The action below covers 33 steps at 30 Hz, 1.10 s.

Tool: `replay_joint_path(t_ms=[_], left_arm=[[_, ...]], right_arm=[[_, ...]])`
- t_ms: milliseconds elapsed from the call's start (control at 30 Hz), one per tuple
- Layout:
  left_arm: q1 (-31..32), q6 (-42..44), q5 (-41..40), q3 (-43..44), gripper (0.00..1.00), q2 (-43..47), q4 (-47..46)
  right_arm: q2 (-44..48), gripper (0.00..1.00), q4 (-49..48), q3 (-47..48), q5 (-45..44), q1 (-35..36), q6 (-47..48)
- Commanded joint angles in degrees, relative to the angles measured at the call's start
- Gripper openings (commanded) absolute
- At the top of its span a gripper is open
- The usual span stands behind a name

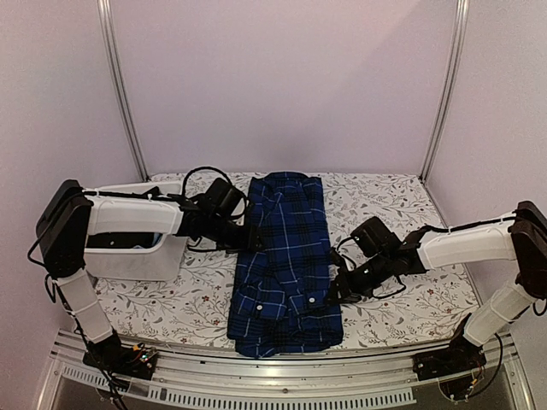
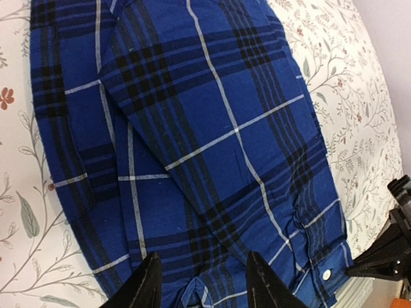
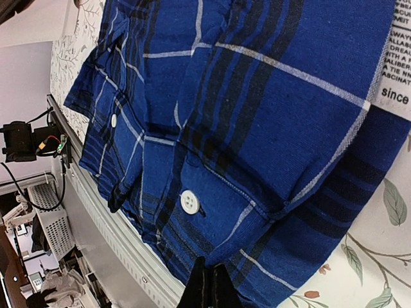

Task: Fold and stack the long sleeve shirts
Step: Adjust the sleeve of the rectangle-folded shirt.

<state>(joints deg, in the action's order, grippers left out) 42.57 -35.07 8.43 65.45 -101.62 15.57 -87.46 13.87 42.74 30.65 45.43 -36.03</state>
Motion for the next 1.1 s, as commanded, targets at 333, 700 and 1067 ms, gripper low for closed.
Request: replay_joint_path(t_ms=[333,700,1067], left_arm=[[-1.07,1.17,1.01,5.21,0.44,-4.37,-1.13],[-1.12,2.05,-0.14,9.62,0.42,-7.68,-2.55],[-3.36,5.36,-2.61,23.88,0.34,-18.28,-3.20]], right_arm=[[0.74,0.00,-0.46,-3.49,-0.51,2.91,-2.94],[3.16,0.29,2.63,-0.85,-8.53,2.94,-2.10],[-2.41,0.38,-4.69,8.90,-11.82,-2.61,2.80]])
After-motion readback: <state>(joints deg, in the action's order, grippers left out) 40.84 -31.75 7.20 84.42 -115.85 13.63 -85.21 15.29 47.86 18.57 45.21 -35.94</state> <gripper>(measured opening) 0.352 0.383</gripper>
